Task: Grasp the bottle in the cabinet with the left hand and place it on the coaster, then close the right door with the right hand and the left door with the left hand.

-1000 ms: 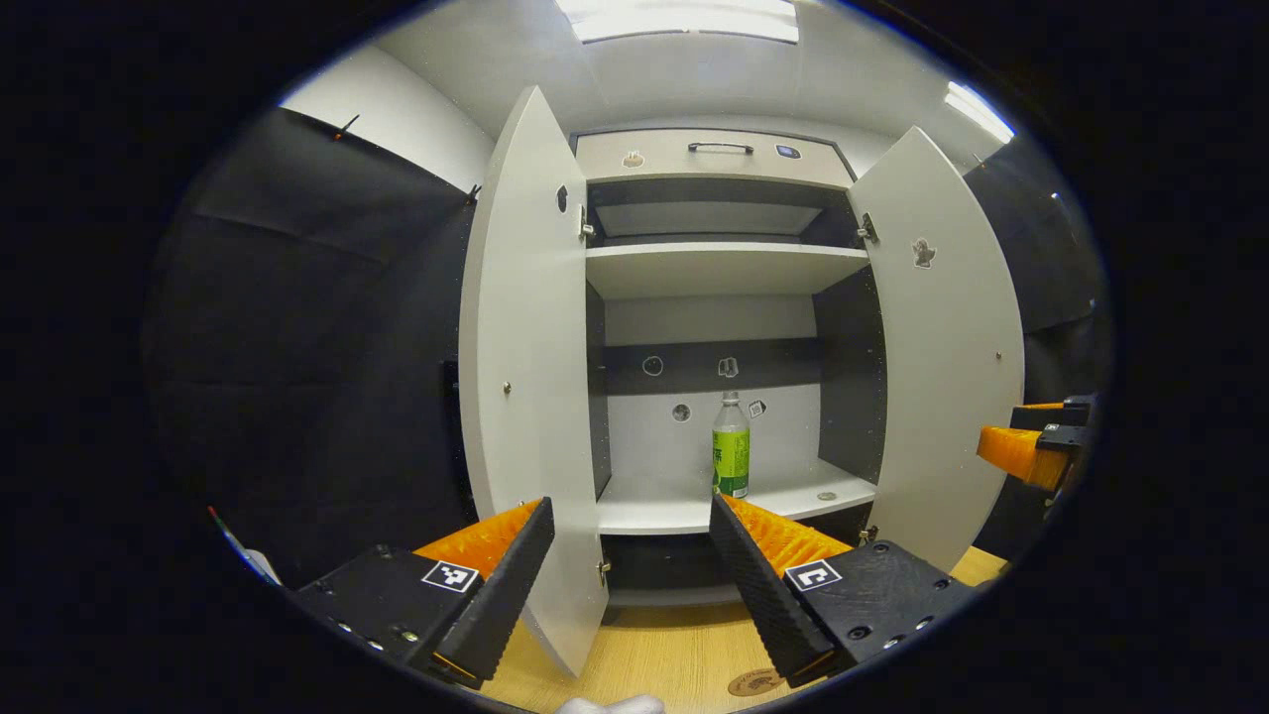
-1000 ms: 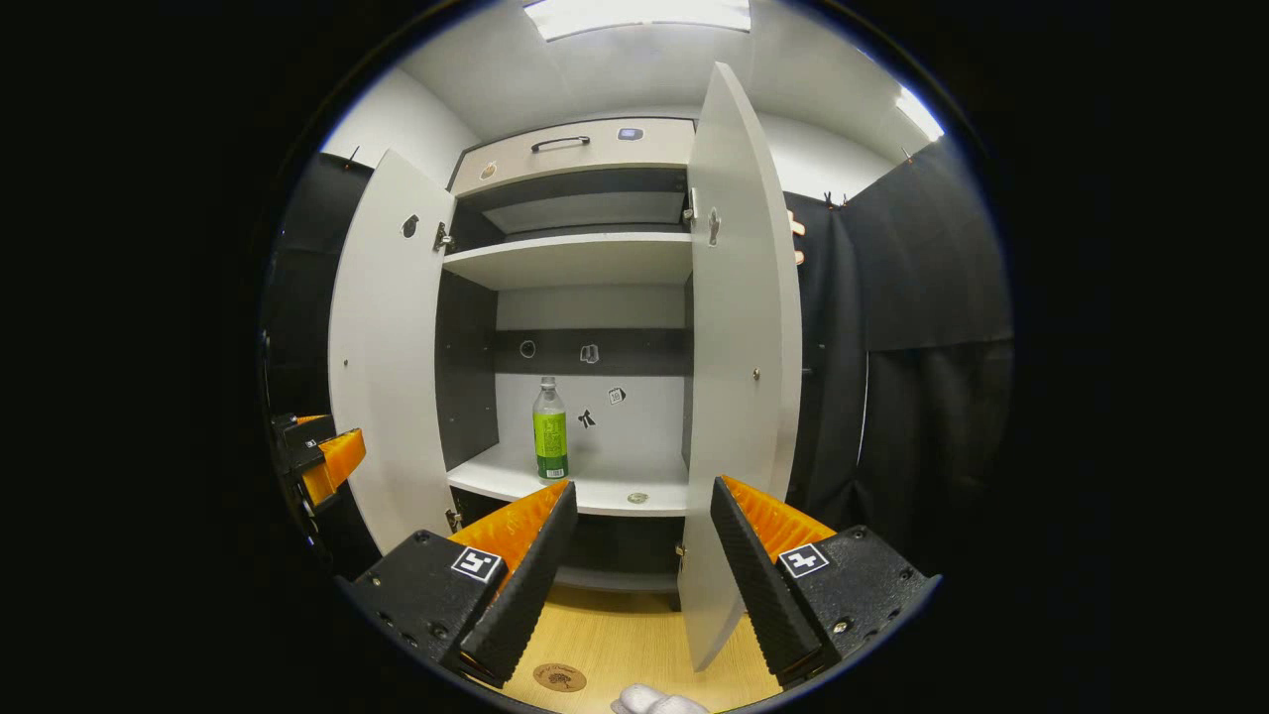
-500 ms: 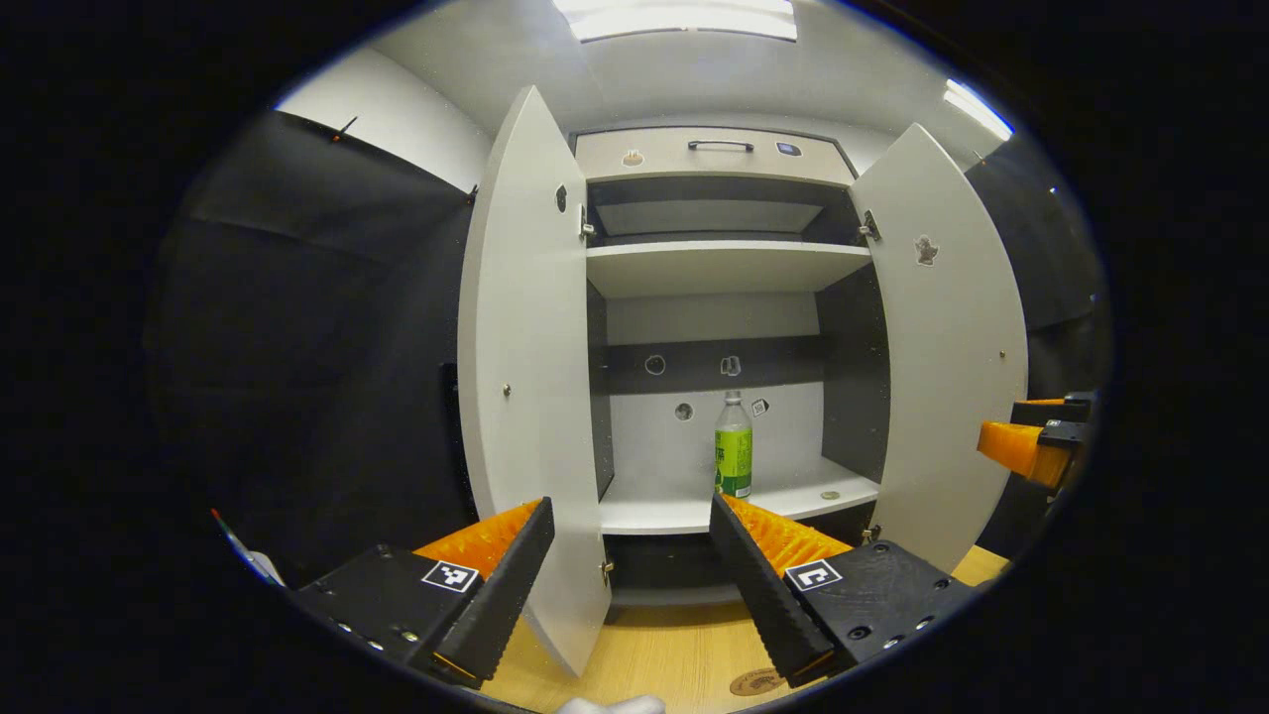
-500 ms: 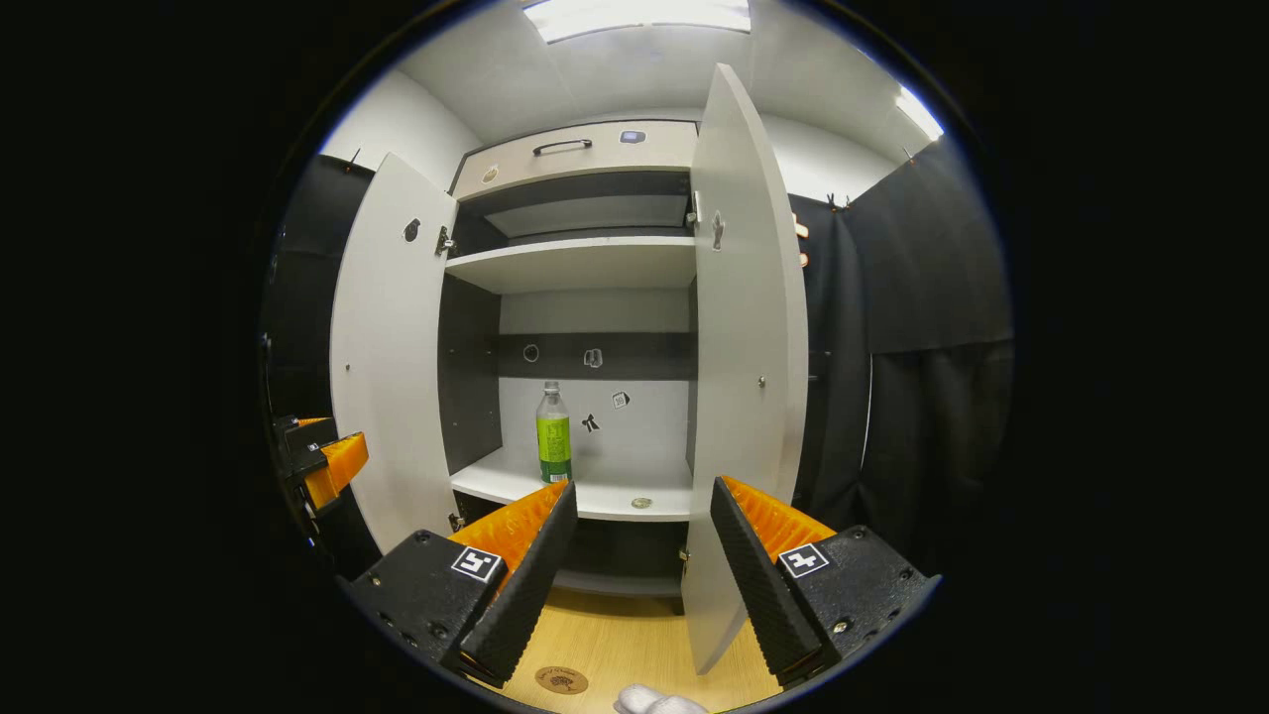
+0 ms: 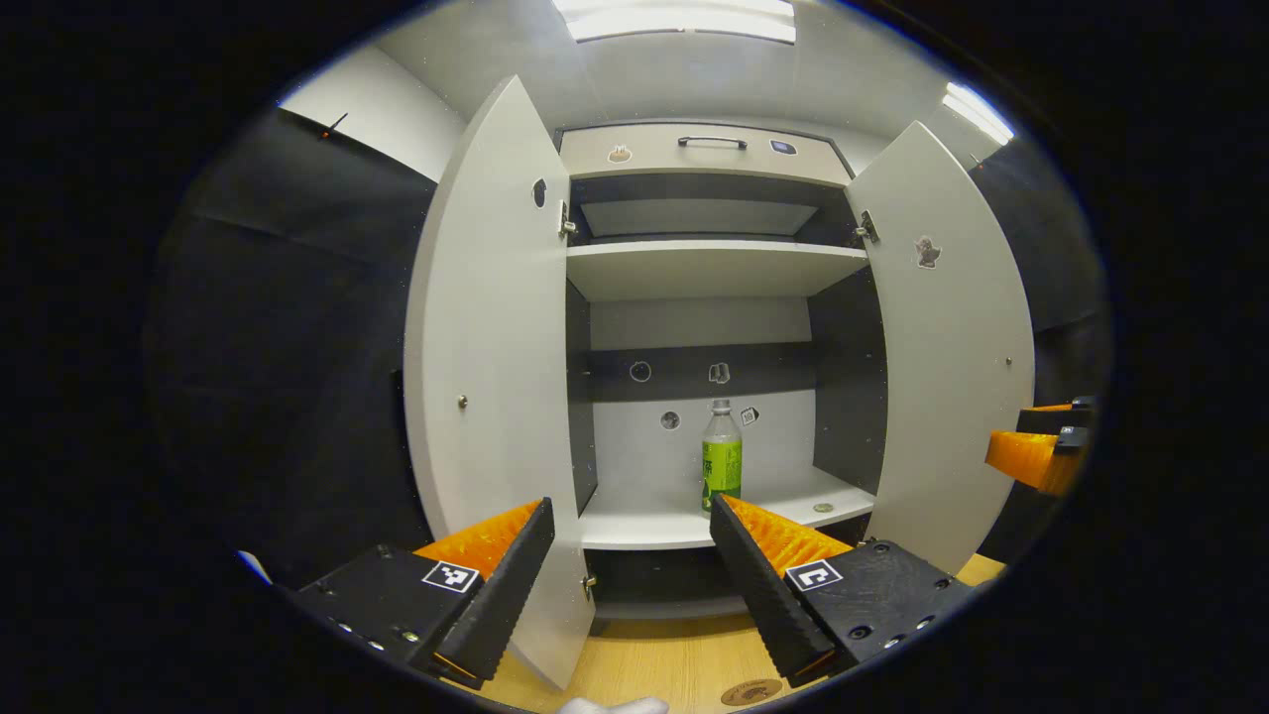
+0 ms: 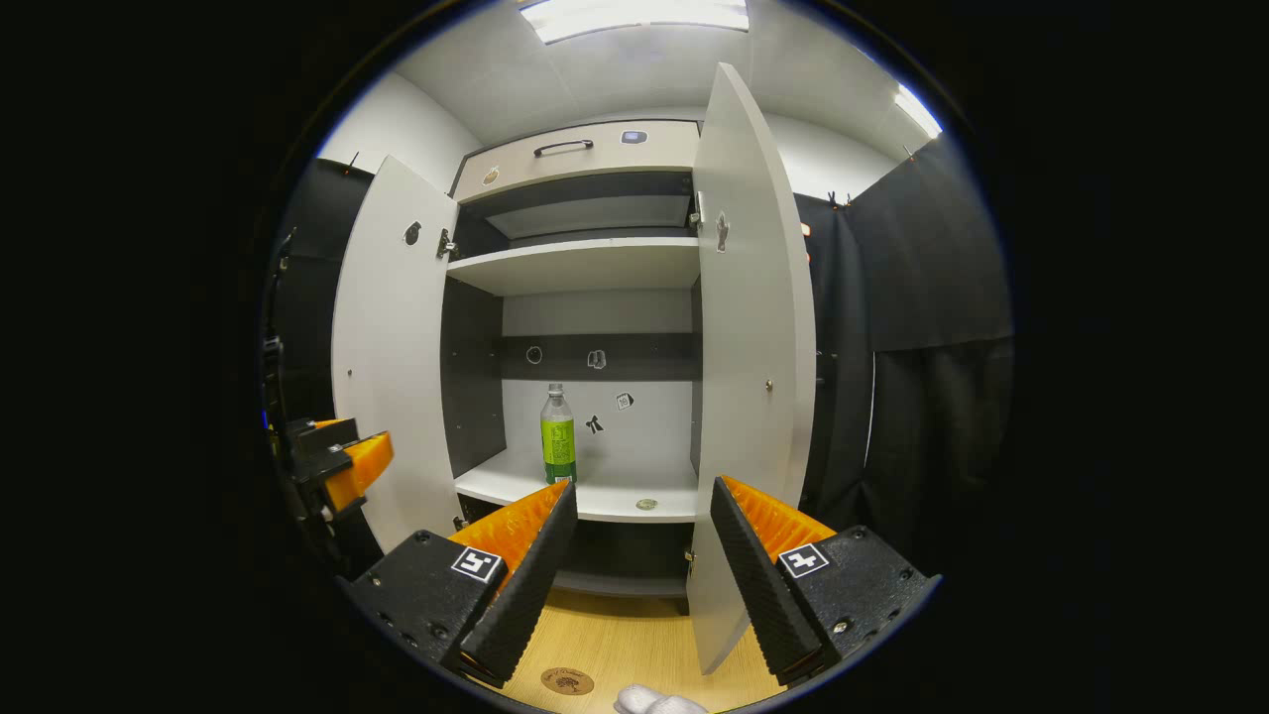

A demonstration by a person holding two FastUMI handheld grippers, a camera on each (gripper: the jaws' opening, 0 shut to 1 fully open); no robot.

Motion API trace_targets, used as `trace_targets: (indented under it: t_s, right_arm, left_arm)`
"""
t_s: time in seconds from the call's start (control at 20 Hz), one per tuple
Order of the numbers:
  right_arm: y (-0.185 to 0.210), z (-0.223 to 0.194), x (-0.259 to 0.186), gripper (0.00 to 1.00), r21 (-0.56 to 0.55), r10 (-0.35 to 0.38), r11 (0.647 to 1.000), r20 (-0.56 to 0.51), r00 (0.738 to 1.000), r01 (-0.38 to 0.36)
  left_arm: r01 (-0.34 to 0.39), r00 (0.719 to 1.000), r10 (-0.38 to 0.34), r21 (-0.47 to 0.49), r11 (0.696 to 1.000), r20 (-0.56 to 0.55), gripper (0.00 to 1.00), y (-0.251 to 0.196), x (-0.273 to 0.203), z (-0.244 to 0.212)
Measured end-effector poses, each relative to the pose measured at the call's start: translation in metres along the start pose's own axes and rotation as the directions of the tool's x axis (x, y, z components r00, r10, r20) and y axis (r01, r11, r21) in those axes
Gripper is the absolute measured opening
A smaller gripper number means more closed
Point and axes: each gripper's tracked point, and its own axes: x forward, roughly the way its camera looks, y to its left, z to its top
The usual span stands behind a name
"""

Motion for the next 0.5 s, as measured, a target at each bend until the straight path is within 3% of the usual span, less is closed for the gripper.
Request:
trace_targets:
  t_s: [0.5]
  right_arm:
    - [0.004,0.021,0.013,0.84,-0.013,-0.036,0.999,-0.022,0.999,0.036]
  left_arm:
    - [0.134,0.991,-0.133,-0.056,0.989,0.025,0.96,-0.086,0.176,-0.014]
